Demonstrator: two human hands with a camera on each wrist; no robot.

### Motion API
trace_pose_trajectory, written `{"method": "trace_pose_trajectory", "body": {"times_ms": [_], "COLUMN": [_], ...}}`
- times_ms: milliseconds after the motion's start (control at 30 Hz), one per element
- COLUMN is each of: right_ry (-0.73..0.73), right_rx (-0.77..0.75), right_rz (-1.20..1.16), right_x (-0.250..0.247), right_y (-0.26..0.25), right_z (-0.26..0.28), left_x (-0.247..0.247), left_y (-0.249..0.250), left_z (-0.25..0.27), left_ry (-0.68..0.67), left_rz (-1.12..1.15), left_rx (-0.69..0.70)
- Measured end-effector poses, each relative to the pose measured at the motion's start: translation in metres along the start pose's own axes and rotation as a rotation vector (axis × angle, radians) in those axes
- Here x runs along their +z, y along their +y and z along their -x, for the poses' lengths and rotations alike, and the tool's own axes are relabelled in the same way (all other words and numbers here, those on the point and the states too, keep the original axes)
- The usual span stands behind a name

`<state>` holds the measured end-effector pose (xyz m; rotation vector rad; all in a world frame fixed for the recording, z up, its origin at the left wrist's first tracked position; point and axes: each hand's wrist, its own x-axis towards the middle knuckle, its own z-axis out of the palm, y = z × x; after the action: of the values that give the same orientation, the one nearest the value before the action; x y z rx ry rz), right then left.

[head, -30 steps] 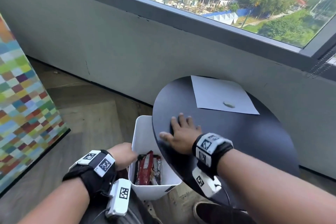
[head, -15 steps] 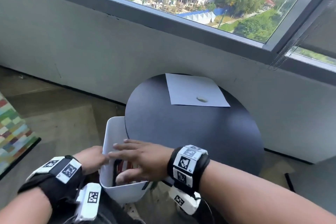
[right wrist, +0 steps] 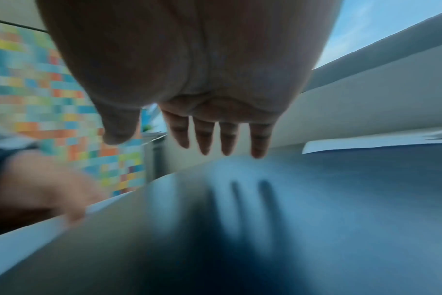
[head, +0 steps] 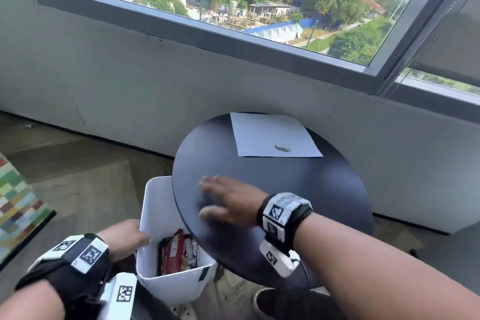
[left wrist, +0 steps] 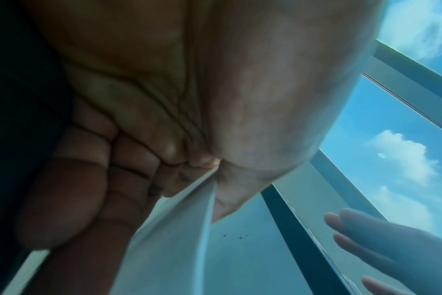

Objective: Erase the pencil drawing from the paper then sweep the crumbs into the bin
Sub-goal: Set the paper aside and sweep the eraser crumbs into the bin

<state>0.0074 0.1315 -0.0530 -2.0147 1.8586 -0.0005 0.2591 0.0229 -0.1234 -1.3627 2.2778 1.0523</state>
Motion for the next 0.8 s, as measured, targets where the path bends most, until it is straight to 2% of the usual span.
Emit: {"method": "trace_pose_trajectory", "body": {"times_ms": [67, 100, 133, 167, 200, 267, 333, 367, 433, 500, 567, 633, 667, 733, 800], "right_ry": [0.048, 0.022, -0.025, -0.078, -0.116, -0.168, -0.214, -0.220, -0.137, 0.049, 0.228, 0.256, 0.229, 0.143, 0.110], "right_rx": [0.417, 0.562, 0.609, 0.562, 0.433, 0.089, -0.198, -0.281, -0.270, -0.018, 0.399, 0.779, 0.894, 0.982, 0.917], "right_rz": [-0.016, -0.011, 0.002, 0.032, 0.078, 0.167, 0.147, 0.064, -0.130, -0.272, -0.349, -0.321, -0.300, -0.230, -0.142], "right_x": [-0.007, -0.006, -0.002, 0.003, 0.008, 0.017, 0.022, 0.022, 0.015, 0.005, -0.002, 0.005, 0.014, 0.043, 0.071], "right_y": [0.036, 0.048, 0.052, 0.046, 0.032, -0.015, -0.058, -0.067, -0.056, -0.010, 0.054, 0.101, 0.112, 0.107, 0.067], "right_z": [-0.013, -0.018, -0.022, -0.022, -0.021, -0.008, 0.013, 0.024, 0.049, 0.077, 0.111, 0.148, 0.163, 0.174, 0.163], "left_x": [0.000, 0.002, 0.003, 0.004, 0.004, 0.005, 0.007, 0.007, 0.009, 0.011, 0.013, 0.013, 0.013, 0.014, 0.014], "left_y": [0.000, -0.001, -0.003, -0.004, -0.004, -0.007, -0.010, -0.012, -0.016, -0.020, -0.022, -0.023, -0.022, -0.020, -0.015], "left_z": [-0.002, -0.003, -0.005, -0.007, -0.009, -0.012, -0.013, -0.014, -0.016, -0.019, -0.022, -0.023, -0.023, -0.022, -0.019], "left_ry": [0.010, 0.007, 0.001, -0.004, -0.007, -0.011, -0.019, -0.024, -0.015, -0.002, -0.005, -0.017, -0.014, -0.004, -0.008], "left_rz": [0.002, -0.002, 0.002, 0.003, 0.006, 0.019, 0.055, 0.088, 0.127, 0.122, 0.132, 0.161, 0.181, 0.220, 0.213], "left_rx": [-0.002, -0.001, 0.001, 0.003, 0.002, 0.007, 0.024, 0.042, 0.051, 0.028, 0.017, 0.009, 0.001, 0.003, 0.006]}}
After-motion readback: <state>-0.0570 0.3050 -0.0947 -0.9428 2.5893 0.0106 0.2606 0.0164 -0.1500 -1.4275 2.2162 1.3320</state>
